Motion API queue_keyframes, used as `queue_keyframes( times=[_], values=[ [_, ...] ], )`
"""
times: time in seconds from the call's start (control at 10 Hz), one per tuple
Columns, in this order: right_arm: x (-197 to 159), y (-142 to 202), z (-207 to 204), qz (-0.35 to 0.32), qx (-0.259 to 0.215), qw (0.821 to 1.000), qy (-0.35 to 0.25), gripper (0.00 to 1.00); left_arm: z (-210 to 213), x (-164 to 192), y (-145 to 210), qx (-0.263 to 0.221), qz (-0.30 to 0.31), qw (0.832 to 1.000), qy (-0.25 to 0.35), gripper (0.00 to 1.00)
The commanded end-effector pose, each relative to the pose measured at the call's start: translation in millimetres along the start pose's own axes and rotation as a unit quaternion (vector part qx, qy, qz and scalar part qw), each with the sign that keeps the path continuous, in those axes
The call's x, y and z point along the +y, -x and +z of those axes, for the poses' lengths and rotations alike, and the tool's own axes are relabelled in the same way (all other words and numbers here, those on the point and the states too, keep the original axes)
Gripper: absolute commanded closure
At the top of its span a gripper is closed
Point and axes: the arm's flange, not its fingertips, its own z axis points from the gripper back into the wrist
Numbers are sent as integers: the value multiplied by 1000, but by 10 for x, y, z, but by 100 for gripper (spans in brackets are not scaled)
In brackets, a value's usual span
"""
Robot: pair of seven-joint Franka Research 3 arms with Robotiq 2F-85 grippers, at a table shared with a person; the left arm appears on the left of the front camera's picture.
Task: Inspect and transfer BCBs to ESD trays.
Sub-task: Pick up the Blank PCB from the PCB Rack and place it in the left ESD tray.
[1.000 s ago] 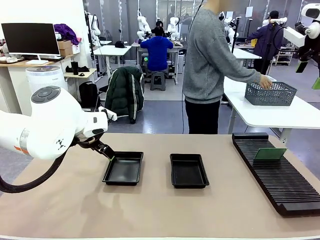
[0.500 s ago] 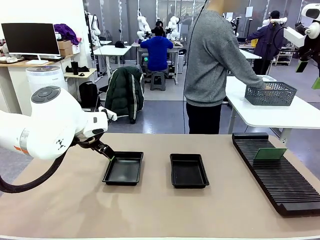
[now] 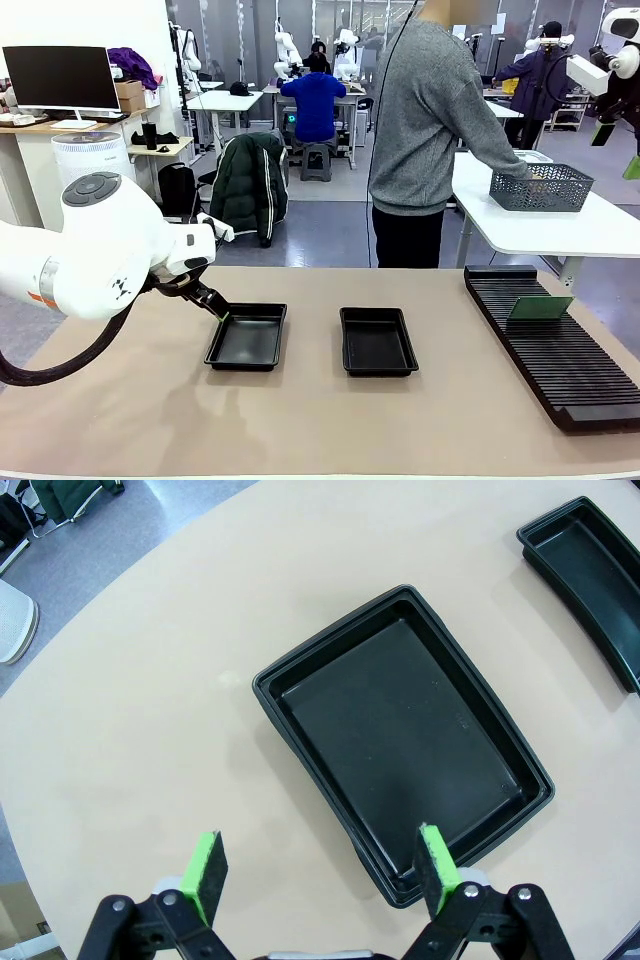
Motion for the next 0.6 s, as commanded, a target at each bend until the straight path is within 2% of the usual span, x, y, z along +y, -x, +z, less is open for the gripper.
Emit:
queue_keyframes(
  times=[0.0, 0.2, 0.3, 0.5],
  values=[
    [-67, -28, -253, 9, -12, 1000, -9, 0, -1, 5, 3, 0, 1, 1000, 0, 0],
    [-42, 24, -455, 12, -18, 1000, -6, 0, -1, 5, 3, 0, 1, 1000, 0, 0],
    [109, 328, -606, 12, -18, 1000, -9, 0, -1, 5, 3, 0, 1, 1000, 0, 0],
    [186, 370, -821, 13, -19, 1000, -9, 0, -1, 5, 3, 0, 1, 1000, 0, 0]
  ],
)
